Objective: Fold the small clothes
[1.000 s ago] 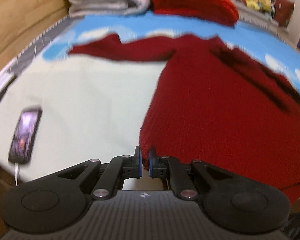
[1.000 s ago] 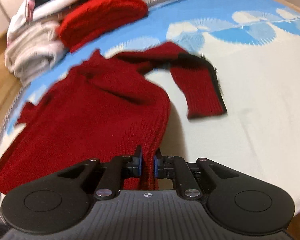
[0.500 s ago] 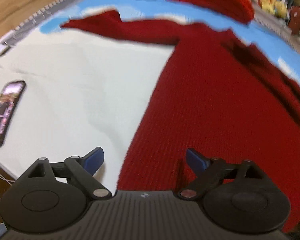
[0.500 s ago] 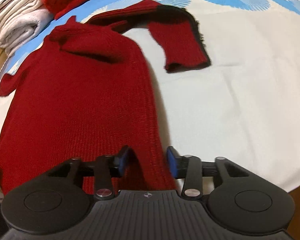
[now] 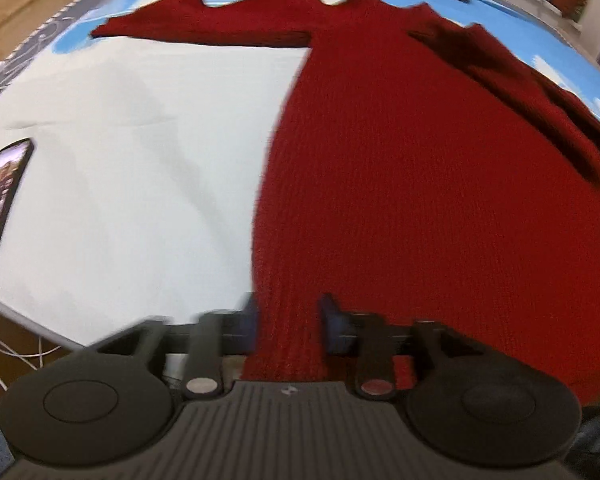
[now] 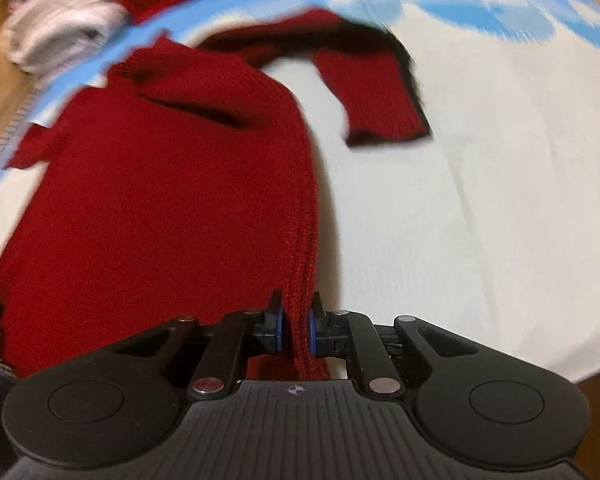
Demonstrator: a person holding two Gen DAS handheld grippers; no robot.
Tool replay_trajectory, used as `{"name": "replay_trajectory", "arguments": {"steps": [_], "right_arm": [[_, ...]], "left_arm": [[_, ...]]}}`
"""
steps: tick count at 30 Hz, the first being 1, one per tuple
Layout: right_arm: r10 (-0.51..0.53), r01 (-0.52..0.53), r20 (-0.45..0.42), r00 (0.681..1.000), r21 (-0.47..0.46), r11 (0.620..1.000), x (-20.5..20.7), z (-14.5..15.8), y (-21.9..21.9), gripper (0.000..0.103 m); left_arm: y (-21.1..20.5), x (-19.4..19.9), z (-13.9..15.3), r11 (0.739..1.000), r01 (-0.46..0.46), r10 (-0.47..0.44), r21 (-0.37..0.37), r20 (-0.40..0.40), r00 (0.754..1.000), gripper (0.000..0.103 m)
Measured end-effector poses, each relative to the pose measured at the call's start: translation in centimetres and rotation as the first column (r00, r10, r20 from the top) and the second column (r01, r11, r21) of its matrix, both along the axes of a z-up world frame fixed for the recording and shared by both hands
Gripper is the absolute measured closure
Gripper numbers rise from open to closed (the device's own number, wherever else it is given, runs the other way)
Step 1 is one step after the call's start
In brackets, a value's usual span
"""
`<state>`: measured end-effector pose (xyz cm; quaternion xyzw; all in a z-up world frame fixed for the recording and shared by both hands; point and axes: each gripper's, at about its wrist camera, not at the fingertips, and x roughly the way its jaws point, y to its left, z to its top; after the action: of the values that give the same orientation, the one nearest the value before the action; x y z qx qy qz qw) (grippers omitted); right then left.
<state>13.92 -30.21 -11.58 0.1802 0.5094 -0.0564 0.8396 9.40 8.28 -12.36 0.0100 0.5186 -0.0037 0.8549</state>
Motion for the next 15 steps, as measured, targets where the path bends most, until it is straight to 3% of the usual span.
{"name": "replay_trajectory", "arguments": {"steps": [1,2,4,8,12,15], "right_arm": [[-0.019,0.019,-0.014,1.000,-0.007,1.000,0.2,-0.3,-0.2,0.082],[-0.031,0.031,-0.007,0.999,-0.001,1.000,0.3,-0.2,-0.4,0.070],[-0.094,0.094,0.000,0.996,-0.034,0.995,0.3,0.2,-1.0,0.054],[-0.188,0.190,0.023,0.982,-0.096,0.977,0.9,1.6,-1.4,0.052],[-0.112,0.143,0.169,0.979,-0.182,0.973,2.0,6.3,0.7,0.051],[-0.004,0.081,0.285,0.958,-0.257,0.963,4.9,9.5,1.5,0.038]], "left_arm": [[0.3,0.3,0.2,0.999,-0.033,0.033,0.008,0.006,0.999,0.027],[0.7,0.4,0.6,0.998,-0.064,0.063,0.006,0.014,0.998,0.020],[1.5,0.6,2.0,0.993,-0.119,0.119,-0.020,0.045,0.992,0.019],[1.6,2.0,5.8,0.991,-0.122,0.129,-0.060,0.136,0.982,0.014],[-0.5,5.4,9.5,0.993,-0.086,0.102,-0.078,0.246,0.964,0.000],[-3.0,9.5,9.5,0.996,-0.055,0.074,-0.071,0.297,0.952,0.000]]}}
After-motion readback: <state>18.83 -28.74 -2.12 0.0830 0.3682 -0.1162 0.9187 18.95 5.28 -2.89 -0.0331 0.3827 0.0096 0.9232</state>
